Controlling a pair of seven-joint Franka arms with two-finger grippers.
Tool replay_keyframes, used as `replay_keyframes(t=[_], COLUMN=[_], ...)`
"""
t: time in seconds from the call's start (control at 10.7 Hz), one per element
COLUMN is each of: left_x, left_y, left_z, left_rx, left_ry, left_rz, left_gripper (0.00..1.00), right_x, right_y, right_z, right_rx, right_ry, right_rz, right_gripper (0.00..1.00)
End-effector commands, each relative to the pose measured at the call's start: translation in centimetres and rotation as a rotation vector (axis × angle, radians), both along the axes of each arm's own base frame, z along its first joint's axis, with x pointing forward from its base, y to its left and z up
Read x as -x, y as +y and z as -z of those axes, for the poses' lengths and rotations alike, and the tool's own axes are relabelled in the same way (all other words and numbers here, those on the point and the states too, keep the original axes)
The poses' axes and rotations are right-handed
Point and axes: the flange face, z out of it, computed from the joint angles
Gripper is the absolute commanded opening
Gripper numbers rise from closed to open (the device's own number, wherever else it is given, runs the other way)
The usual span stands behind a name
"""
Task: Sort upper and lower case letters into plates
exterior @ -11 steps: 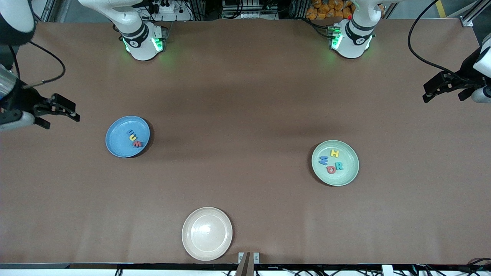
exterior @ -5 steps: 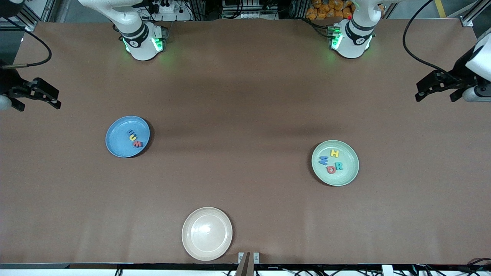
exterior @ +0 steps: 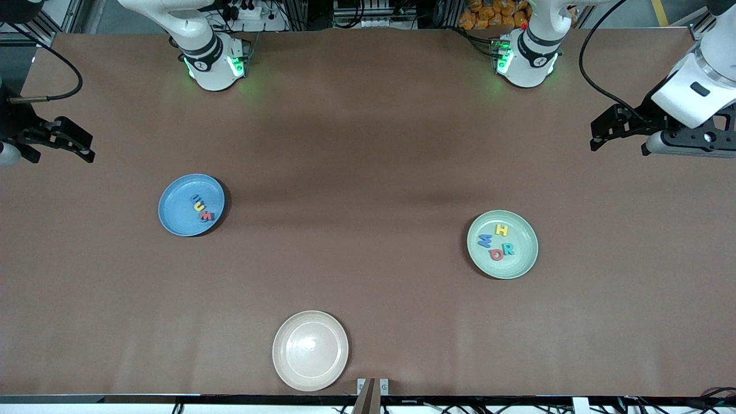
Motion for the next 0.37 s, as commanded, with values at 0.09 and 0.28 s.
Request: replay_keyframes(t=[0.09, 0.28], left_x=[0.10, 0.10], left_y=[0.26, 0.26], left_z=[-0.27, -0.27], left_rx=[0.012, 0.012], left_ry=[0.003, 0.003], left_rz=[-0.001, 0.002], left_gripper=[1.00, 1.00], right_x=[0.40, 0.58], right_y=[-0.22, -0.21], right_z=[-0.47, -0.57], right_rx=[-0.079, -0.088], right_ry=[0.042, 0.046], right_rz=[0.019, 0.002], right_gripper=[1.00, 1.00])
